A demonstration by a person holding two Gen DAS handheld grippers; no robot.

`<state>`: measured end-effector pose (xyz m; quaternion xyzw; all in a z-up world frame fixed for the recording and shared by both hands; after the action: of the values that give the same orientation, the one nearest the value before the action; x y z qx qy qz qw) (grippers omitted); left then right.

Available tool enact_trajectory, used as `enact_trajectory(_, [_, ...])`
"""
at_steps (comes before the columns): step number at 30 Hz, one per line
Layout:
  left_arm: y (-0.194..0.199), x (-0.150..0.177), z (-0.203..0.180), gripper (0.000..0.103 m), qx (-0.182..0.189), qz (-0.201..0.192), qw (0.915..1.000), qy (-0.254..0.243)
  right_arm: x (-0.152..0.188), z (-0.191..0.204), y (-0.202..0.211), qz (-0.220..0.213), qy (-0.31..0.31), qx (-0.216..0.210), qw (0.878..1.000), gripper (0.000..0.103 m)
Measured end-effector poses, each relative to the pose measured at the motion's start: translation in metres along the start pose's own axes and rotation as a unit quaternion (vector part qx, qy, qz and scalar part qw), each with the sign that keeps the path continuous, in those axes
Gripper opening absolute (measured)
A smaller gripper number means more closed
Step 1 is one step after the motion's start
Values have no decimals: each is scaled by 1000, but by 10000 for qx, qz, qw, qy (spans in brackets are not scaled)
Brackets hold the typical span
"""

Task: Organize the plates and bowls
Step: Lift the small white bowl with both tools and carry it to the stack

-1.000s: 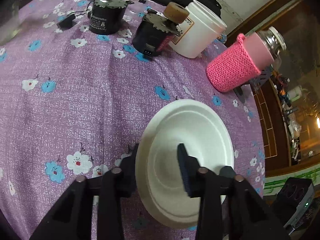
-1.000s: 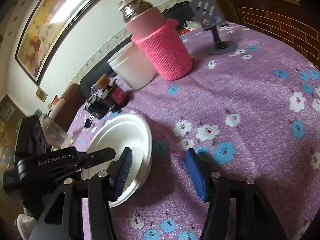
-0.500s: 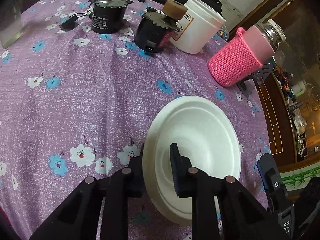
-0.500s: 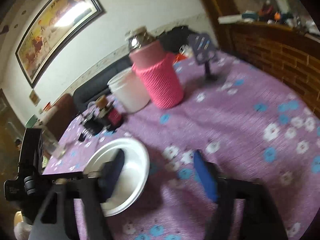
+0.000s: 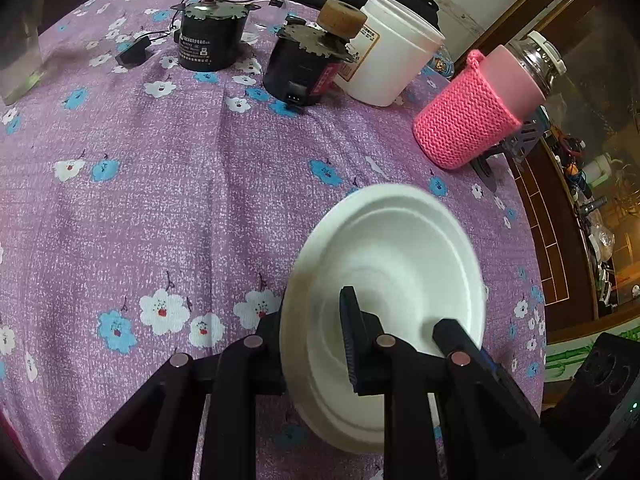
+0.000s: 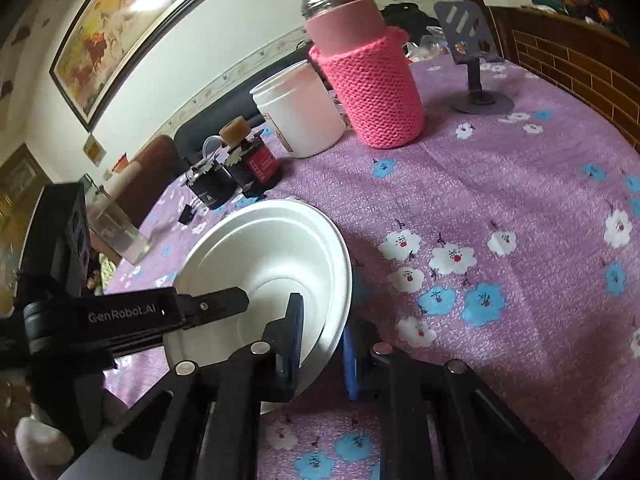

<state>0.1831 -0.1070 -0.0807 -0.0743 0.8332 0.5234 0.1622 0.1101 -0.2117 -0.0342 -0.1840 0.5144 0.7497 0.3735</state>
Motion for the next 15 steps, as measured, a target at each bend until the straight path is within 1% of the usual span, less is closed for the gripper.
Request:
enact_trajectory(3, [6,4,-3,20,-22,-54,10000,-46,-2,2,7,-101,-76,-83,9999,15])
enact_trajectory(6, [19,8,-4,19,-100,-219,9996,-138,-3,9,13,-117,-136,-262,9995,14])
enact_trajectory(8, [32,11,-1,15,-169,-355,9991,-163,-2,17,17,-119,-104,-365,9992,14])
enact_trajectory(10, [47,15,2,13,-254,-461,9984,-192,0,25,20,-92,-55,-486,9988,14])
enact_trajectory(11, [56,18,6,11,-356,-545,9976,-222,4,32,22,-67,-24,-584,9983,14])
enact_trajectory(15, [95,27,20,10,-712,-848,9934,-282,18,58,28,103,53,-985,9951,14])
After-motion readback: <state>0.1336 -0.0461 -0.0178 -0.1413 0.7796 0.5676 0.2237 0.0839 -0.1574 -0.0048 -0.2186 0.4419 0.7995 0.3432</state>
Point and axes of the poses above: each gripper's, at about its wrist camera, not at the fingertips, and y roughly against the way its jaws point, z to its left, x to its underside, the point moved 10 cm from there along -y, roughly the way its jaws point
